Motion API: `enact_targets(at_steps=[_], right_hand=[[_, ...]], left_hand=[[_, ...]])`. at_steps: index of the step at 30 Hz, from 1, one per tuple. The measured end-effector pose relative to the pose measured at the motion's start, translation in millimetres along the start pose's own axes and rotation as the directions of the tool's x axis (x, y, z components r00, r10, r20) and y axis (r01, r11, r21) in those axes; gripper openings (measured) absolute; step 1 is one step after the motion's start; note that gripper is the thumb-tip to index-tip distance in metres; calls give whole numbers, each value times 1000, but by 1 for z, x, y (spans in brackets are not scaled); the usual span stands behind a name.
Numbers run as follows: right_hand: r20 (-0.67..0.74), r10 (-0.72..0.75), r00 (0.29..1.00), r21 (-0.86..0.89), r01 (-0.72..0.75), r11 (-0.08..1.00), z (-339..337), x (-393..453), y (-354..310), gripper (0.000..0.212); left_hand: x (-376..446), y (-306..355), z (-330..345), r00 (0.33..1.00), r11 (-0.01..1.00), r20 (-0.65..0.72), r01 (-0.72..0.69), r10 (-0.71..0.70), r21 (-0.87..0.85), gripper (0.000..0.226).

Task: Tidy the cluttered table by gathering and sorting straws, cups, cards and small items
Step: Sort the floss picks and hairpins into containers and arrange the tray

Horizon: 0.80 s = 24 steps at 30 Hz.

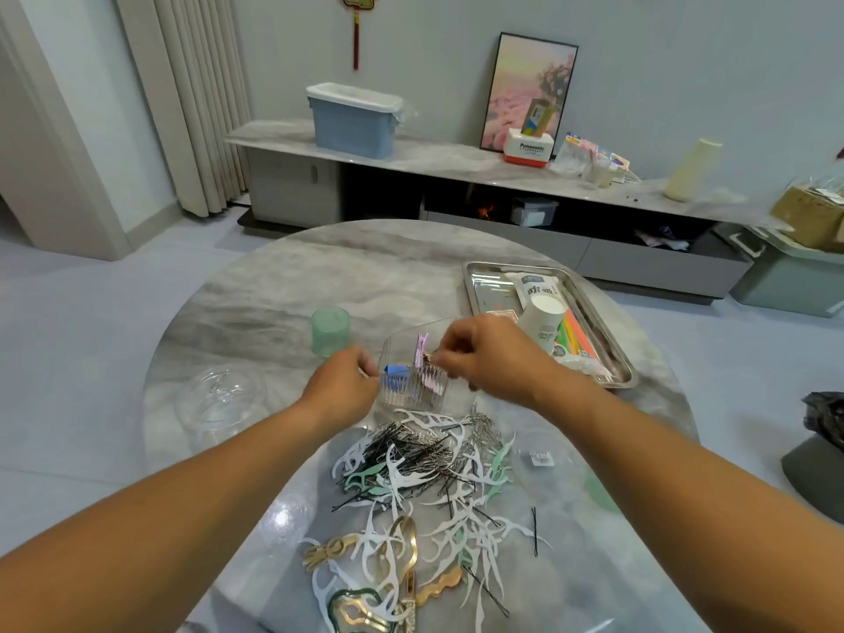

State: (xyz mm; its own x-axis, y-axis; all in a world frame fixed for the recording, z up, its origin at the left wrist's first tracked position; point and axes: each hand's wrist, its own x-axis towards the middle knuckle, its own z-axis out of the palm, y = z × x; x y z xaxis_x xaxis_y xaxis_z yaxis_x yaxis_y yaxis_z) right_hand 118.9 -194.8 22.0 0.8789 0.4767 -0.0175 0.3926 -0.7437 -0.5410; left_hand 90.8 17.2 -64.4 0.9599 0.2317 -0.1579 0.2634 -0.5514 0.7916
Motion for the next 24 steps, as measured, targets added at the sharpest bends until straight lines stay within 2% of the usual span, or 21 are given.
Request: enact_targets(at_steps=[3,5,7,10,14,19,22,24], right_hand=[[281,15,960,-132,23,991,13,-11,6,3],[372,47,927,-244,49,969,25,-16,10,21],[422,90,902,-290,40,956,36,-20,14,34],[430,122,894,-302,15,953,50,-23,21,30],[405,144,903,-333,-1,943,62,-22,26,23],[297,172,939,-462,-16,887,53,-23,45,30],[276,207,939,-441,-68,895,44,-26,56,35],[271,236,933,-416,-108,903,37,-28,60,34]], left_hand=[[-10,-18,9,985,991,173,-3,-20,135,15],[-17,-22,12,955,981,292,0,-57,193,32],[-24,-23,12,939,961,339,-42,-55,273,44],[-31,-23,14,938,931,345,-111,-17,347,49],[-32,-23,19,946,949,324,-118,17,293,36],[-23,-27,13,962,960,271,-101,27,261,18],[-19,-33,8,968,959,247,-104,37,263,15],[-21,-35,6,969,949,215,-174,119,261,13]])
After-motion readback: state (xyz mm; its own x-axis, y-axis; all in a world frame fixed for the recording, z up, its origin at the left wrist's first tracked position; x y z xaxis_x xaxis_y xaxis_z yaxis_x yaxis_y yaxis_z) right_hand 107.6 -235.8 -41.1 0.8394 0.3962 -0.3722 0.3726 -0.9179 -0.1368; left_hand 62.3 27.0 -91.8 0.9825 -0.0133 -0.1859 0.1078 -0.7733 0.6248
